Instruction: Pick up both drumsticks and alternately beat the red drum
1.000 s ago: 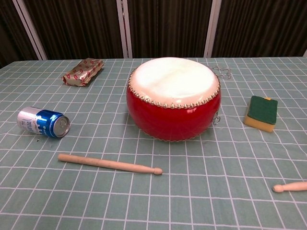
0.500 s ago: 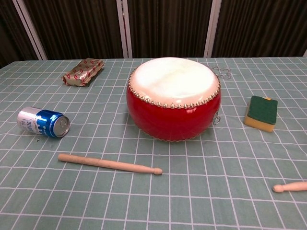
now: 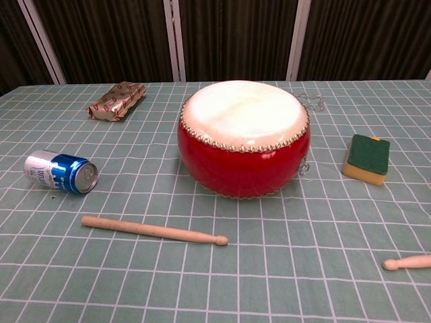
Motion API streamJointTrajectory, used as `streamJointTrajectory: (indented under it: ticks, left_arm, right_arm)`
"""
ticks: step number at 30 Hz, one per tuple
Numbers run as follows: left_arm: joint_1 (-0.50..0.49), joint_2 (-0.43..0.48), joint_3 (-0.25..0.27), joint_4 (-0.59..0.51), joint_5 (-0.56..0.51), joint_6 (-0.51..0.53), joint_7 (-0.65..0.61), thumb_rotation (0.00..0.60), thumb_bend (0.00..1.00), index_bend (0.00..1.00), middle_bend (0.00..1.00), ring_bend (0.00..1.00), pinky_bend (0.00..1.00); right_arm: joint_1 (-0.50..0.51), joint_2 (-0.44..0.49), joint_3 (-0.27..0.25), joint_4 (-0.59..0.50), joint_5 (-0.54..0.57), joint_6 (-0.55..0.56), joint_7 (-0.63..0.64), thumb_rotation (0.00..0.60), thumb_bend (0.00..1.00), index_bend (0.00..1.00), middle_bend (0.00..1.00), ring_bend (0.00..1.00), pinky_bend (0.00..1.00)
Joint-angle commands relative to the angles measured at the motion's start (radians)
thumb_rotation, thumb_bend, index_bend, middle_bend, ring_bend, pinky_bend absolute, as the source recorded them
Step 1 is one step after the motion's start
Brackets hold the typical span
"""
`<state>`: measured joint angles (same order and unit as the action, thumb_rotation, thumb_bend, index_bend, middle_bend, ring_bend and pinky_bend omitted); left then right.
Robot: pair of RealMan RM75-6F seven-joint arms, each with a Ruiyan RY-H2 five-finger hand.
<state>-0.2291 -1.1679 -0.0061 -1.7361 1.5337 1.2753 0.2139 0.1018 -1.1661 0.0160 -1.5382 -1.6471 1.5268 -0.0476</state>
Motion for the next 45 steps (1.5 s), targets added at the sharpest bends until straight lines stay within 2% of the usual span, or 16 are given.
streamJointTrajectory:
  ticks: [1,7,13,21,28,45]
  left_arm:
    - [-0.057,-0.038,-0.026,-0.063,-0.083,-0.096,0.084,0.6,0.22,0.48,1.0,1.0,1.0]
    - [-0.132,-0.126,-0.067,-0.095,-0.231,-0.188,0.282,0.6,0.24,0.48,1.0,1.0,1.0]
    - [-0.181,-0.214,-0.082,-0.084,-0.347,-0.209,0.427,0.6,0.24,0.47,1.0,1.0,1.0]
    - [-0.243,-0.323,-0.09,-0.035,-0.459,-0.211,0.552,0.6,0.26,0.47,1.0,1.0,1.0]
    - [-0.286,-0.405,-0.097,0.016,-0.533,-0.201,0.609,0.6,0.28,0.47,1.0,1.0,1.0]
    - [-0.346,-0.497,-0.085,0.102,-0.64,-0.186,0.649,0.6,0.3,0.49,1.0,1.0,1.0]
  right_arm:
    - [0.001,0.001,0.001,-0.001,0.002,-0.002,0.003,0.6,0.24,0.0,0.0,0.0,0.09]
    - [0.003,0.003,0.0,-0.002,0.001,-0.006,0.008,0.6,0.24,0.0,0.0,0.0,0.09]
    - [0.004,0.005,0.0,-0.001,0.002,-0.008,0.015,0.6,0.24,0.0,0.0,0.0,0.09]
    - [0.006,0.004,0.002,-0.002,0.002,-0.008,0.017,0.6,0.24,0.0,0.0,0.0,0.09]
    - [0.006,0.004,0.002,-0.004,0.005,-0.009,0.023,0.6,0.24,0.0,0.0,0.0,0.09]
    - [0.005,0.006,0.001,-0.007,0.004,-0.007,0.03,0.6,0.24,0.0,0.0,0.0,0.09]
